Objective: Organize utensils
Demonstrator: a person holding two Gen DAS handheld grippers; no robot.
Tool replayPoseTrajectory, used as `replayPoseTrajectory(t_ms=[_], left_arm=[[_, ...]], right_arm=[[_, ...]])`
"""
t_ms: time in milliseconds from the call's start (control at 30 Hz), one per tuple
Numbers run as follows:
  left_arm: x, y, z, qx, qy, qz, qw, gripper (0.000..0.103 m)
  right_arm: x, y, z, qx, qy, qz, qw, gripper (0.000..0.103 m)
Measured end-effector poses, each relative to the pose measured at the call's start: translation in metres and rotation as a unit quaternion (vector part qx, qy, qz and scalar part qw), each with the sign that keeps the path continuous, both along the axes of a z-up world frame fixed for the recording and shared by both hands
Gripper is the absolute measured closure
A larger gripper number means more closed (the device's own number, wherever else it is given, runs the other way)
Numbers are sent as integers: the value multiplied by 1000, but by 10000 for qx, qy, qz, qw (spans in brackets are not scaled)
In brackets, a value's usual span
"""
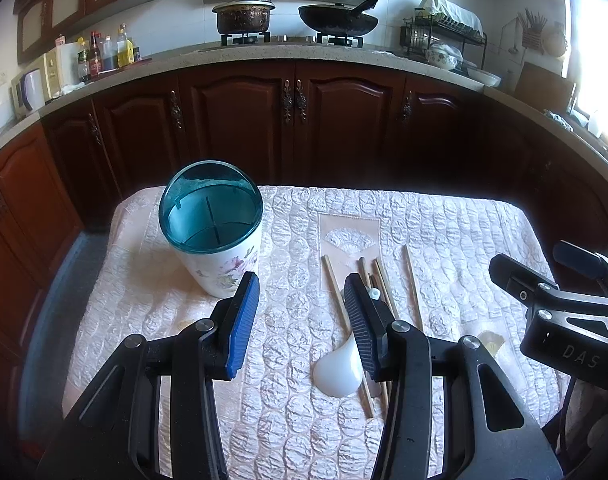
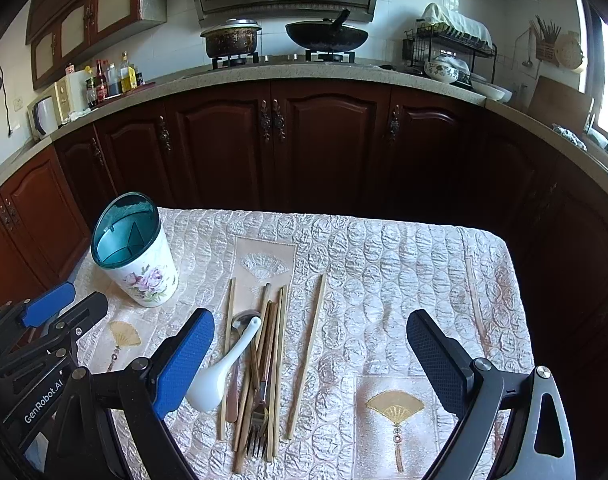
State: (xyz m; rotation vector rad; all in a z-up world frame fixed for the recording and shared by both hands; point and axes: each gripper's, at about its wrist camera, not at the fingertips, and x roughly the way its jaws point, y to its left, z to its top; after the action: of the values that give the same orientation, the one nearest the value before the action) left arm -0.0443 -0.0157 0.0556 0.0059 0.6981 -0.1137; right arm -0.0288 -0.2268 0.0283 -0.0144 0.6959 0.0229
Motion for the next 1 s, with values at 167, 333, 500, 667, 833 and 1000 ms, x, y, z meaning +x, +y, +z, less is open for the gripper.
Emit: replayPoseTrajectory(t_ms=[167, 333, 500, 667, 833, 1000], left_arm=[[1, -2, -3, -5, 40, -28, 10000, 59], [3, -5, -6, 14, 76, -51, 10000, 59], [6, -8, -9, 36, 108, -68, 9999, 59], [10, -12, -14, 29, 190, -112, 9998, 59], [15, -14, -22, 5, 305, -187, 9994, 59], [24, -18, -34, -96, 527, -290, 9981, 59]], right_arm=[[1, 0, -2, -2, 16, 3, 10000, 7], [2, -3, -5, 105, 62, 24, 9999, 7], [5, -5, -11, 118, 132, 4, 9998, 7], [8, -6, -16, 131, 193, 5, 9997, 7], [13, -11, -23, 184, 282, 7, 9994, 7], [20, -18, -34, 268, 402, -16, 9988, 7]])
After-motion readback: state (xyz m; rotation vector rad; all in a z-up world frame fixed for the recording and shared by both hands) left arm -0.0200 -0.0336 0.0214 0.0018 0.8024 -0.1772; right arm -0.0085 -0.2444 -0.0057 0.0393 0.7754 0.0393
